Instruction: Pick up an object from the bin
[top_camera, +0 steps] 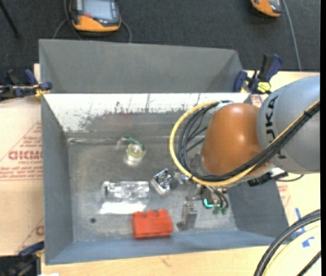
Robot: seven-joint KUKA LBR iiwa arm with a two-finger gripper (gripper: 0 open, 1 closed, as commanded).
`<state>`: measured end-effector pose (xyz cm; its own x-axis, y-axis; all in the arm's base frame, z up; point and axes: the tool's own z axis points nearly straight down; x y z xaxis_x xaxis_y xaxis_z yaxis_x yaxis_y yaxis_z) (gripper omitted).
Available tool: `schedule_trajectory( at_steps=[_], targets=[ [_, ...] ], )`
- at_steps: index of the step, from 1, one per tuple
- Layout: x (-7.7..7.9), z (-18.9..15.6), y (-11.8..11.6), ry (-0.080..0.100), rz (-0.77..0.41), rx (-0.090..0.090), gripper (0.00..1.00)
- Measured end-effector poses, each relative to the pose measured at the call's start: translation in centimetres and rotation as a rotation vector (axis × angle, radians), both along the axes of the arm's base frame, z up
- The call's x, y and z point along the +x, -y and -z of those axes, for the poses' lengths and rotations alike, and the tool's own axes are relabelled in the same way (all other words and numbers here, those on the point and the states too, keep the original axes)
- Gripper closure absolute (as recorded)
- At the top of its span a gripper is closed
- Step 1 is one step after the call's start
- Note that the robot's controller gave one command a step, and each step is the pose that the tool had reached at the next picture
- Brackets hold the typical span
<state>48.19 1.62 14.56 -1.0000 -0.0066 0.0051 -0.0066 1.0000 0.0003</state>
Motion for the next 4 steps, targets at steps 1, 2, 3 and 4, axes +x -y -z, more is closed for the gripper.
schedule_trajectory(
  at_steps=[1, 2, 3, 4],
  targets=[
    [10.1, 7.8, 0.6, 0.010, 0.032, 0.001, 0.00],
    [10.0, 7.5, 0.6, 0.010, 0.033, 0.001, 1.00],
    [4.6, 7.5, 9.6, 0.006, 0.084, -0.005, 1.00],
    [4.8, 7.5, 9.2, 0.009, 0.078, -0.002, 0.00]
  ],
)
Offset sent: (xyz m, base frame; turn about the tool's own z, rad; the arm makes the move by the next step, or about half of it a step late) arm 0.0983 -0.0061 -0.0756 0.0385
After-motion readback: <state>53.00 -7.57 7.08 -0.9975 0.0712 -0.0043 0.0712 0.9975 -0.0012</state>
